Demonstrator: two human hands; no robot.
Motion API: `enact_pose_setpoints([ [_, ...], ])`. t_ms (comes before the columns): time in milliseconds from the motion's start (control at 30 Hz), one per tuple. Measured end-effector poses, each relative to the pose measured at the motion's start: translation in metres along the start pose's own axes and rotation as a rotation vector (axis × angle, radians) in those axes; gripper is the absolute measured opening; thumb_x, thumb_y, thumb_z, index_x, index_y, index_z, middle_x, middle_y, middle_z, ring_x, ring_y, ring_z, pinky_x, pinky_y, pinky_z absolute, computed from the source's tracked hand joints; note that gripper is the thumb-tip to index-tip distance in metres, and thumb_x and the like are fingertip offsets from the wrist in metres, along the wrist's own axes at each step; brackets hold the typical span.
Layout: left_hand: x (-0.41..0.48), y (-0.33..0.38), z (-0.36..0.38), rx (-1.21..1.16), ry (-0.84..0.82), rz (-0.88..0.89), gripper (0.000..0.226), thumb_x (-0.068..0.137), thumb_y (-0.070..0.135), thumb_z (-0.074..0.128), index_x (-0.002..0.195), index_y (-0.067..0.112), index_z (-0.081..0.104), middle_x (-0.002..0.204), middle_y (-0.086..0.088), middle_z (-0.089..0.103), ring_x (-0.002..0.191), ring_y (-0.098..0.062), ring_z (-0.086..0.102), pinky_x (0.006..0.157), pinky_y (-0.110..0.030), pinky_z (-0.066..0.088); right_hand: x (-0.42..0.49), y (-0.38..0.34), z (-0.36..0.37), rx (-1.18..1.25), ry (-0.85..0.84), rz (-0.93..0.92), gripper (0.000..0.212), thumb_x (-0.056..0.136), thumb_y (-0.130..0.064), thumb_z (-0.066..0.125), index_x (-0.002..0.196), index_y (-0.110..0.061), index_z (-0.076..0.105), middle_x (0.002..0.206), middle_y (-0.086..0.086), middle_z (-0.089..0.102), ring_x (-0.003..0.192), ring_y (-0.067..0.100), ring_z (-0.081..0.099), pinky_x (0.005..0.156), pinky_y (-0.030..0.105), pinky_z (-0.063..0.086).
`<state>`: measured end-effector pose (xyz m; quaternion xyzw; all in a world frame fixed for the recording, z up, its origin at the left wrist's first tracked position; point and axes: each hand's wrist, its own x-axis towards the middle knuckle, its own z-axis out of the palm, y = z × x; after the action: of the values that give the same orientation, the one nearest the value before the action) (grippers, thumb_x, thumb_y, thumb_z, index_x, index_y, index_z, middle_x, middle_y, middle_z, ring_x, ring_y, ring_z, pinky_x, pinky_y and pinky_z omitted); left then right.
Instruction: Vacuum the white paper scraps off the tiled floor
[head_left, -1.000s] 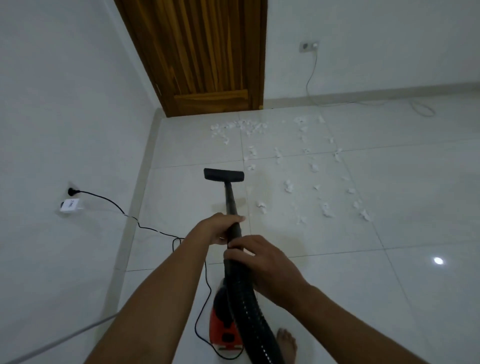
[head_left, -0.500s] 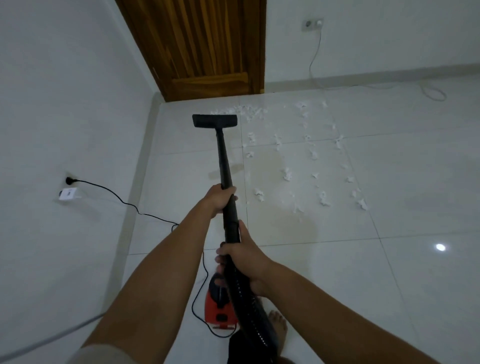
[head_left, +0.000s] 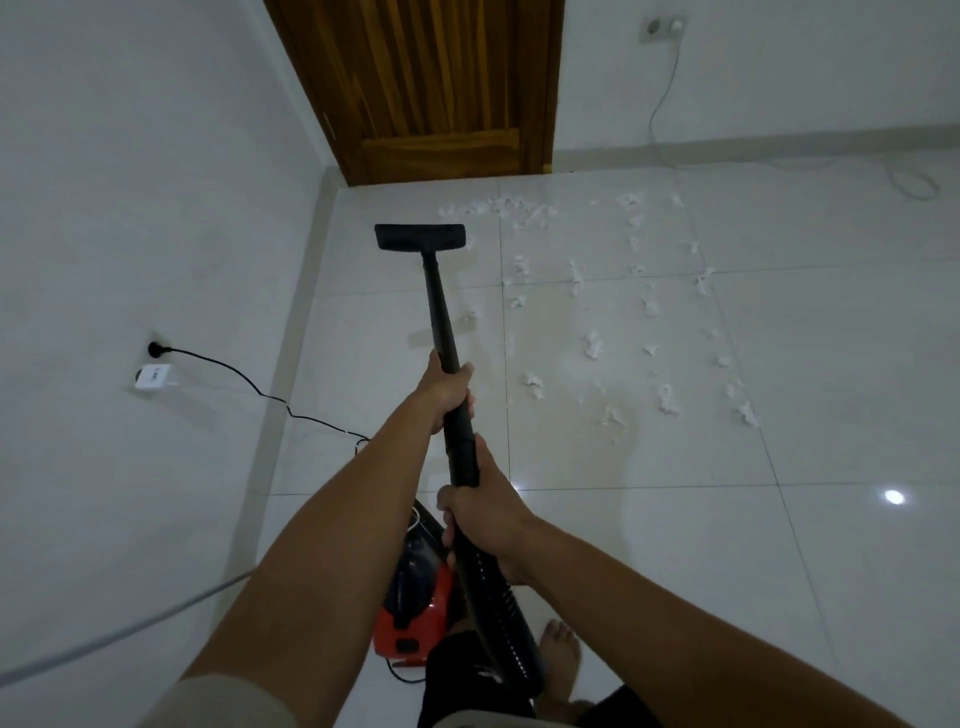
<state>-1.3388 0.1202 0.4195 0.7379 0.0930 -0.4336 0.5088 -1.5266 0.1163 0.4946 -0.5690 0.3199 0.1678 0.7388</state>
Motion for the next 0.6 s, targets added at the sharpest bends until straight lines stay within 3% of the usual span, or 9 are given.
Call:
enact_pose_setpoints([
  [67, 0.010, -0.003, -0.005, -0.024, 0.026, 0.009, 0.046, 0.107, 0.021, 0.049, 0.147, 0.036, 0.032, 0.066, -0.005, 0.051, 0.049, -0.013, 0.051, 0.052, -0.028, 0.054, 0.011, 0.000, 0.005, 0.005, -0.004, 0.015, 0.078, 0.094, -0.005, 0.056, 0.154, -0.042, 0.021, 0.097, 0.013, 0.054, 0.082, 0.027, 0.057, 0.074, 0.039, 0.053],
  [200, 0.032, -0.006, -0.018, -0.020, 0.033, 0.026, 0.064, 0.107, 0.022, 0.048, 0.159, 0.043, 0.016, 0.070, -0.005, 0.050, 0.052, -0.013, 0.051, 0.051, -0.027, 0.054, 0.034, -0.002, 0.012, 0.207, -0.024, 0.105, 0.066, 0.103, -0.020, 0.056, 0.152, -0.052, 0.026, 0.076, 0.009, 0.055, 0.058, 0.018, 0.057, 0.058, 0.037, 0.057],
  [300, 0.047, -0.005, -0.027, 0.014, 0.024, 0.046, 0.056, 0.108, 0.024, 0.045, 0.157, 0.039, 0.024, 0.073, -0.005, 0.051, 0.052, -0.012, 0.051, 0.050, -0.026, 0.053, 0.052, -0.010, 0.025, 0.289, 0.023, 0.187, 0.044, 0.107, -0.037, 0.048, 0.147, -0.051, 0.035, 0.074, 0.009, 0.056, 0.058, 0.018, 0.058, 0.083, 0.055, 0.062],
  [333, 0.050, -0.005, -0.030, 0.026, 0.017, 0.046, 0.054, 0.108, 0.025, 0.044, 0.156, 0.040, 0.025, 0.073, -0.005, 0.051, 0.054, -0.012, 0.052, 0.050, -0.026, 0.053, 0.056, -0.013, 0.032, 0.285, 0.049, 0.212, 0.041, 0.108, -0.042, 0.045, 0.146, -0.051, 0.036, 0.075, 0.009, 0.056, 0.059, 0.019, 0.059, 0.085, 0.055, 0.062],
  [433, 0.058, -0.002, -0.037, 0.076, -0.022, 0.039, 0.059, 0.109, 0.026, 0.041, 0.159, 0.042, 0.016, 0.077, -0.005, 0.053, 0.057, -0.014, 0.052, 0.054, -0.028, 0.054, 0.069, -0.016, 0.053, 0.128, 0.173, 0.183, 0.046, 0.108, -0.045, 0.038, 0.153, -0.043, 0.030, 0.082, 0.010, 0.058, 0.063, 0.021, 0.060, 0.069, 0.041, 0.060],
  [533, 0.063, 0.005, -0.045, 0.131, -0.086, 0.005, 0.065, 0.109, 0.026, 0.041, 0.162, 0.042, 0.006, 0.081, -0.007, 0.054, 0.059, -0.014, 0.054, 0.057, -0.029, 0.053, 0.081, -0.021, 0.073, 0.069, 0.275, 0.135, 0.044, 0.109, -0.043, 0.037, 0.152, -0.034, 0.032, 0.082, 0.012, 0.057, 0.062, 0.026, 0.059, 0.065, 0.043, 0.058],
  [600, 0.065, 0.009, -0.052, 0.136, -0.137, -0.032, 0.066, 0.109, 0.024, 0.041, 0.162, 0.043, 0.004, 0.083, -0.008, 0.053, 0.060, -0.014, 0.053, 0.053, -0.027, 0.052, 0.089, -0.026, 0.084, 0.101, 0.307, 0.143, 0.039, 0.109, -0.041, 0.038, 0.147, -0.032, 0.037, 0.081, 0.013, 0.056, 0.065, 0.028, 0.059, 0.071, 0.050, 0.060],
])
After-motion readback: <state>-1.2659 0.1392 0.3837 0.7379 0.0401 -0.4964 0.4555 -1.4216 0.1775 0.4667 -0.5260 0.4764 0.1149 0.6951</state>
